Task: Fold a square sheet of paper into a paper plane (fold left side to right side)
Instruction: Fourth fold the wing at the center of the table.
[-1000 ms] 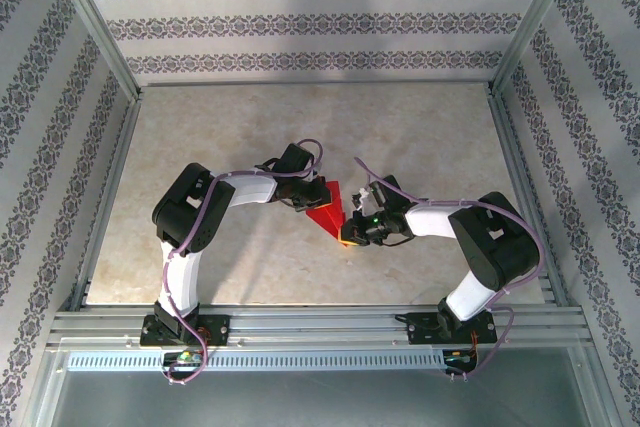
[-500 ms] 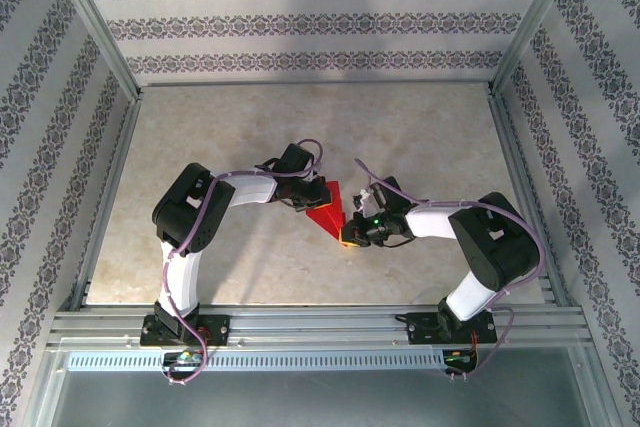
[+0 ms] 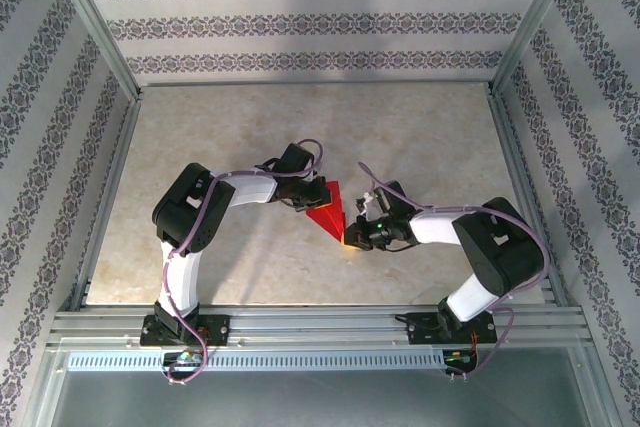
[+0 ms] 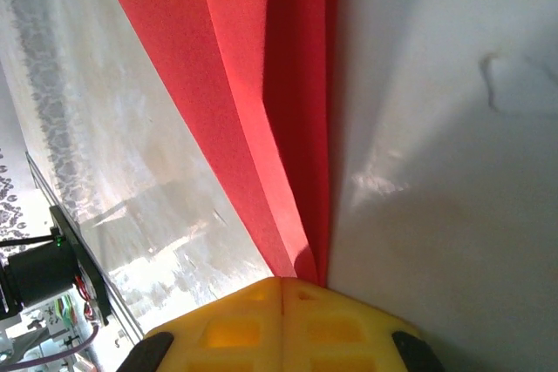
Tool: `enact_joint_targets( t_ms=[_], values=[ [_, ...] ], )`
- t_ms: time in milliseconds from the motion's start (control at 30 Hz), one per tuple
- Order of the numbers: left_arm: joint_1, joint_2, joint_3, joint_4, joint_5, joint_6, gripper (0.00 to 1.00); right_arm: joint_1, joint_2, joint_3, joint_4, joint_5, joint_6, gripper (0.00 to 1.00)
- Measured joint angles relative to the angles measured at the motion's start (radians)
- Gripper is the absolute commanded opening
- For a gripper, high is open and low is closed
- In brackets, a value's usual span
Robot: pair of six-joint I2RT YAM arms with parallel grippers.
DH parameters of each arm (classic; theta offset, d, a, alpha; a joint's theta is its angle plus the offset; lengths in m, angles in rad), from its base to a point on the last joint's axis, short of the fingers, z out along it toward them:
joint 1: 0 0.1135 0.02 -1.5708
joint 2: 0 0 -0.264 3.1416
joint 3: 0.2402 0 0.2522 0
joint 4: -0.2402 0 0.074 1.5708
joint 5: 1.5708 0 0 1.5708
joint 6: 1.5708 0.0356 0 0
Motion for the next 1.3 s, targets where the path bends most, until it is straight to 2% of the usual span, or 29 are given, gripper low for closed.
enact_joint_targets(
  t_ms=[300,433,533,633,967,1300],
  values=[
    [0.000,0.000,0.000,0.000,0.000,0.000,0.00,-0.001,-0.154,-0.032,-0.151,0.011,0.007,0.00],
    [0.000,0.000,0.000,0.000,0.000,0.000,0.00,-0.022,-0.248,0.011,-0.214,0.002,-0.003,0.00],
    [0.000,0.000,0.000,0.000,0.000,0.000,0.00,-0.027,-0.263,0.061,-0.218,-0.010,-0.007,0.00],
    [0.000,0.000,0.000,0.000,0.000,0.000,0.00,-0.027,-0.225,0.113,-0.206,-0.012,-0.010,0.00],
    [0.000,0.000,0.003,-0.004,0.000,0.000,0.00,0.002,0.040,0.235,-0.138,0.027,-0.010,0.00],
    [0.000,0.000,0.007,-0.012,-0.001,0.011,0.00,0.007,0.111,0.242,-0.135,0.080,-0.011,0.00]
  ],
)
